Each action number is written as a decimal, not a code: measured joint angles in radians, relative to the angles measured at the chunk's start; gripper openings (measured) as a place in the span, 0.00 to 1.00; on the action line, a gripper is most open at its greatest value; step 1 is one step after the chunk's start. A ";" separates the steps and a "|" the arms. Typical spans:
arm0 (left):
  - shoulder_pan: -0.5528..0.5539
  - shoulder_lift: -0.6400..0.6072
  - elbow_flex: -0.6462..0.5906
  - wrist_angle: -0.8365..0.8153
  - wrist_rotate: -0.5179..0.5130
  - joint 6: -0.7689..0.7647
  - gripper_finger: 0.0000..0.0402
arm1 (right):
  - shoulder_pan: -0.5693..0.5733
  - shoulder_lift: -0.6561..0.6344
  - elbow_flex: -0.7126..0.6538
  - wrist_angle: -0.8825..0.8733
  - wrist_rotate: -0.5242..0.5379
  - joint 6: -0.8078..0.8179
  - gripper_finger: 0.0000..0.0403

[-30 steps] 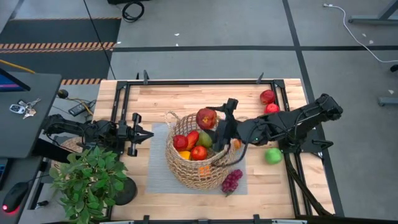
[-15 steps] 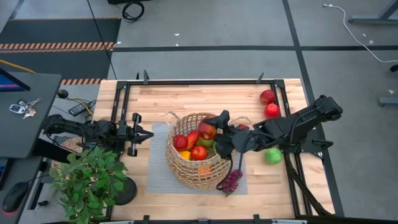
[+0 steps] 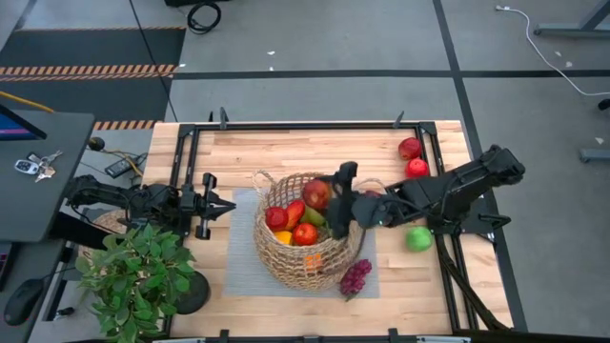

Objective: Build produce basket
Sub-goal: Put the bottom dark red apple into the brown basket, then put the dark red apple into the brown basket

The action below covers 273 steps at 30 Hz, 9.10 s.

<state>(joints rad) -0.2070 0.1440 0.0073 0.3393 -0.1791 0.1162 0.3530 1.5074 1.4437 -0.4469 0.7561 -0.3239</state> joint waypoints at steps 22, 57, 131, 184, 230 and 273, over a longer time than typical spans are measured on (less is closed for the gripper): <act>0.000 0.000 0.000 0.000 0.000 0.000 0.08 | -0.252 0.000 0.000 -0.017 -0.777 1.111 0.87; 0.000 0.006 0.000 0.001 0.000 0.000 0.08 | -0.232 0.368 0.247 -0.223 -0.851 0.859 0.87; 0.000 0.006 0.000 0.000 0.000 0.000 0.09 | -0.368 0.274 0.293 -0.380 -0.913 1.050 0.97; 0.000 0.006 0.000 0.000 0.000 0.000 0.08 | 0.259 -0.091 -0.030 -1.123 -0.352 1.367 0.87; 0.000 0.006 0.000 0.000 0.000 0.000 0.08 | 0.012 -0.176 -0.536 -0.606 -0.055 1.286 0.97; 0.000 0.007 0.000 0.000 0.000 0.000 0.07 | -0.765 -0.028 -0.328 -0.634 -0.629 0.994 0.87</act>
<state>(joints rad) -0.2068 0.1508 0.0072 0.3395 -0.1790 0.1162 -0.4119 1.4796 1.1160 -1.0807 0.1272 0.6698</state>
